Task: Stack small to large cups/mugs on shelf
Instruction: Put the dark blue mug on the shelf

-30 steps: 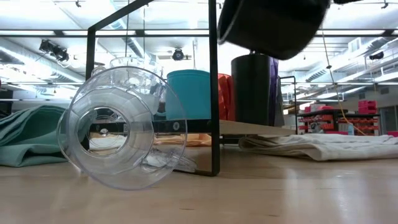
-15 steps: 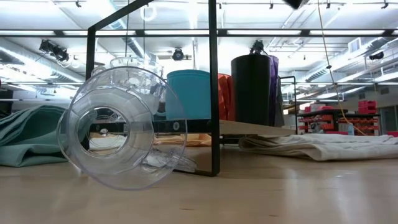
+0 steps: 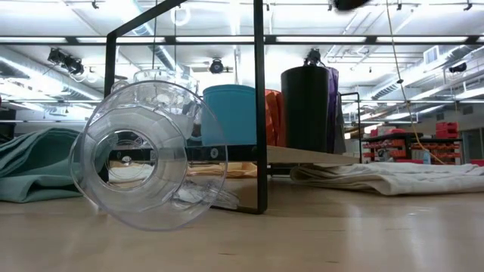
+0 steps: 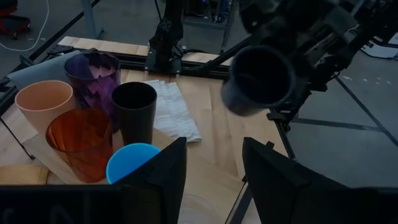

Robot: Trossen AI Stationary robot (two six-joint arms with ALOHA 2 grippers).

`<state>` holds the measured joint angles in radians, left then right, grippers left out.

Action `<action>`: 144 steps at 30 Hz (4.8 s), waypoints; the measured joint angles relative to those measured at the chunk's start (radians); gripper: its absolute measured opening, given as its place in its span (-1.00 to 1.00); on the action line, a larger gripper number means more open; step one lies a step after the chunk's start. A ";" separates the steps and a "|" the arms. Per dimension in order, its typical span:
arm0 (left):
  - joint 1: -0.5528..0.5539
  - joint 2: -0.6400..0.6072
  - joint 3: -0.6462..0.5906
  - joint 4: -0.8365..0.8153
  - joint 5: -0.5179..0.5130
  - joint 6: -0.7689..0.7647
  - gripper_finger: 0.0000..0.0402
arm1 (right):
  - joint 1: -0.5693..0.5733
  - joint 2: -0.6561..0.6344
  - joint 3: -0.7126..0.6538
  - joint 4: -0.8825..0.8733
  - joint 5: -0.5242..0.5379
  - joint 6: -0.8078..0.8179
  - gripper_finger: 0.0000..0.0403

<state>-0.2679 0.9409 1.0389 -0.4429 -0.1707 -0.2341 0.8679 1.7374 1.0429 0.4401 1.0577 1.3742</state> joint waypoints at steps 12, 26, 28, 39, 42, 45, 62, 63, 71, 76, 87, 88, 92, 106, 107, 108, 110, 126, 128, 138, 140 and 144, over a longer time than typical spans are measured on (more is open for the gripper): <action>0.000 0.000 0.000 -0.003 0.001 -0.024 -0.18 | -0.065 0.002 -0.298 0.650 -0.085 -0.242 -1.00; 0.001 0.000 0.000 -0.002 0.001 -0.039 -0.18 | -0.194 0.001 -0.416 0.700 -0.406 -0.156 -1.00; 0.001 0.000 0.000 -0.002 0.001 -0.042 -0.18 | -0.201 0.001 -0.431 0.707 -0.469 -0.124 -1.00; 0.001 0.000 0.000 -0.002 0.001 -0.043 -0.18 | -0.235 0.001 -0.499 0.797 -0.618 -0.107 -1.00; 0.001 0.000 0.000 0.001 0.001 -0.047 -0.18 | -0.247 0.001 -0.521 0.790 -0.618 -0.105 -1.00; 0.001 0.000 0.000 0.001 0.001 -0.049 -0.18 | -0.264 0.001 -0.547 0.775 -0.614 -0.090 -1.00; 0.001 0.000 0.000 0.002 0.000 -0.061 -0.18 | -0.348 0.051 -0.557 0.799 -0.662 -0.094 -1.00; 0.001 0.000 0.000 0.002 0.000 -0.060 -0.18 | -0.353 0.058 -0.557 0.816 -0.664 -0.094 -1.00; 0.001 0.000 -0.001 0.001 0.000 -0.058 -0.18 | -0.388 0.117 -0.542 0.894 -0.709 -0.094 -1.00; 0.003 0.000 -0.001 -0.002 0.000 -0.058 -0.18 | -0.402 0.202 -0.496 0.976 -0.753 -0.094 -1.00; 0.003 0.000 -0.001 -0.013 0.000 -0.069 -0.18 | -0.400 0.349 -0.426 1.108 -0.783 -0.089 -1.00; 0.003 0.000 -0.001 -0.014 0.000 -0.069 -0.18 | -0.401 0.347 -0.429 1.112 -0.783 -0.092 -1.00; 0.003 0.000 -0.001 -0.020 0.000 -0.074 -0.18 | -0.408 0.318 -0.462 1.115 -0.766 -0.121 -1.00; 0.003 0.000 -0.001 -0.027 0.000 -0.077 -0.18 | -0.407 0.294 -0.536 1.116 -0.714 -0.121 -1.00; 0.003 0.000 -0.001 -0.028 0.000 -0.077 -0.18 | -0.407 0.294 -0.536 1.116 -0.714 -0.123 -1.00; 0.003 0.000 -0.001 -0.027 0.000 -0.077 -0.18 | -0.407 0.294 -0.536 1.116 -0.714 -0.123 -1.00; 0.003 0.000 -0.001 -0.027 0.000 -0.077 -0.18 | -0.407 0.294 -0.535 1.112 -0.713 -0.108 -1.00; 0.003 0.000 -0.001 -0.027 0.000 -0.076 -0.18 | -0.407 0.290 -0.535 1.061 -0.711 -0.067 -0.58; 0.003 0.000 -0.001 -0.027 0.000 -0.076 -0.18 | -0.408 0.280 -0.535 1.056 -0.709 -0.074 -0.58; 0.003 0.000 -0.001 -0.027 0.000 -0.075 -0.18 | -0.408 0.242 -0.558 1.018 -0.709 -0.070 -0.62; 0.003 0.000 -0.001 -0.027 0.001 -0.076 -0.18 | -0.408 0.230 -0.559 1.006 -0.709 -0.070 -0.62; 0.003 0.000 -0.001 -0.027 0.000 -0.076 -0.18 | -0.408 0.196 -0.559 0.946 -0.710 -0.080 -0.62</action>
<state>-0.2649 0.9413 1.0378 -0.4698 -0.1703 -0.3103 0.4595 1.9334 0.4843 1.3860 0.3477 1.2938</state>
